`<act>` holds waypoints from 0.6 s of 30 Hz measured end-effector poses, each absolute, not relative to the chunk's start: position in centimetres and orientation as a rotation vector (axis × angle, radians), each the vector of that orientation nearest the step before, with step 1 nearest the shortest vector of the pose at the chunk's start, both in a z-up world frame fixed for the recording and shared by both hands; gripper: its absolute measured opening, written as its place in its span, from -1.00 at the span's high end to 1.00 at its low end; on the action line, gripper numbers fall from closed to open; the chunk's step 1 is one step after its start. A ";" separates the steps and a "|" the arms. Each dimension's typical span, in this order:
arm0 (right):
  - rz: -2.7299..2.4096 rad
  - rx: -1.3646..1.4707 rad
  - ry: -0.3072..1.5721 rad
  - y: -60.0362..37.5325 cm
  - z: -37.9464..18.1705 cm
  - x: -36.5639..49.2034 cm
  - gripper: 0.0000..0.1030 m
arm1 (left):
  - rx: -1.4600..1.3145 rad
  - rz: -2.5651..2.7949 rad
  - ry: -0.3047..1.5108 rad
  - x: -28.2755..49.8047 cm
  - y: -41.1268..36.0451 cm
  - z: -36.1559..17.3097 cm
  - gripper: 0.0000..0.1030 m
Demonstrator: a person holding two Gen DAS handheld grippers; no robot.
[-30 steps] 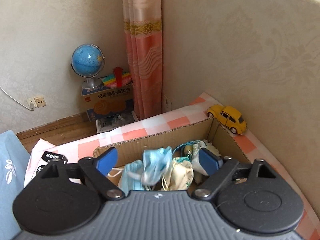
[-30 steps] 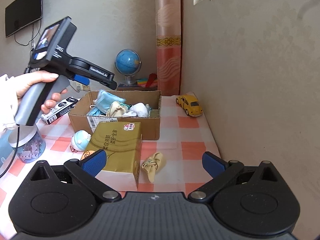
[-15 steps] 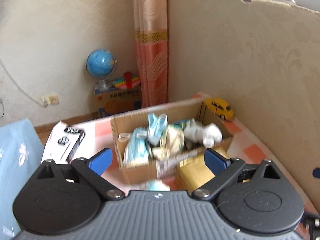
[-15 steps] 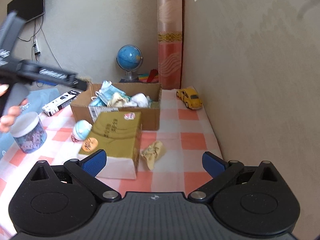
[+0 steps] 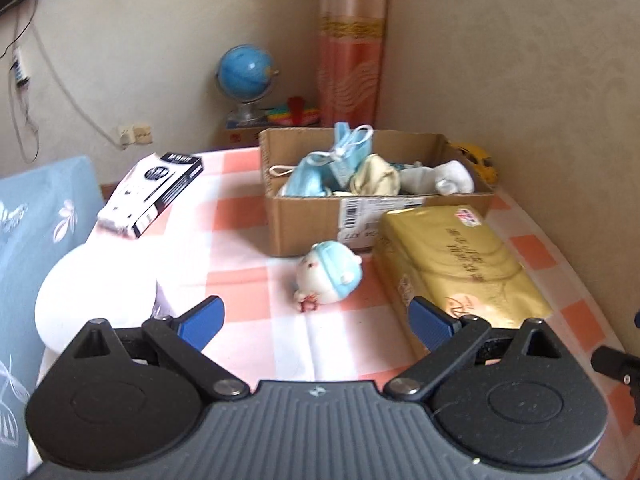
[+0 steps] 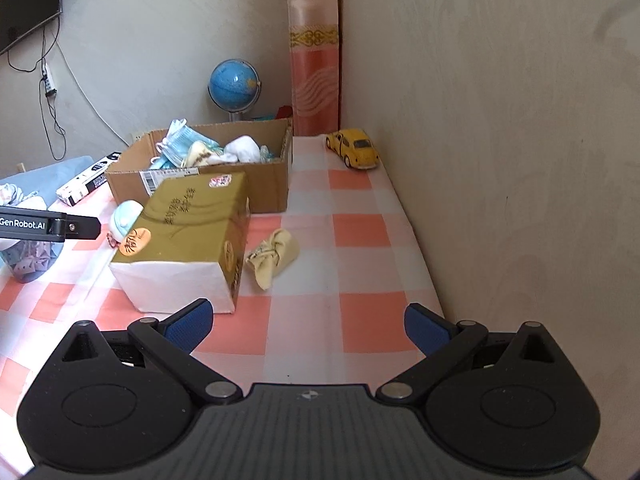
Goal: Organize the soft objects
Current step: 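Withdraw both open tools from the box back over the table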
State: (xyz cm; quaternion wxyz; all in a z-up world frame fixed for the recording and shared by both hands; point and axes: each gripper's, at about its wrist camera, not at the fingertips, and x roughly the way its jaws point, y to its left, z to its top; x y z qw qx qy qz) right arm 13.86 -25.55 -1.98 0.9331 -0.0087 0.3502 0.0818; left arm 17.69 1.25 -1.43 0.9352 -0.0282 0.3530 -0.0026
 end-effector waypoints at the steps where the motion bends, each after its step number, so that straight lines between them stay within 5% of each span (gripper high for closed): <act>1: 0.169 -0.018 0.719 -25.6 -2.1 13.9 -1.00 | -0.068 0.000 0.723 17.6 1.4 -1.7 -0.90; 10: 0.153 -0.034 0.763 -25.7 -3.6 14.4 -1.00 | -0.069 0.002 0.701 19.1 1.1 -2.5 -0.82; 18: 0.151 -0.042 0.784 -25.5 -4.3 15.1 -1.00 | -0.124 -0.007 0.709 21.5 1.6 -3.3 -0.46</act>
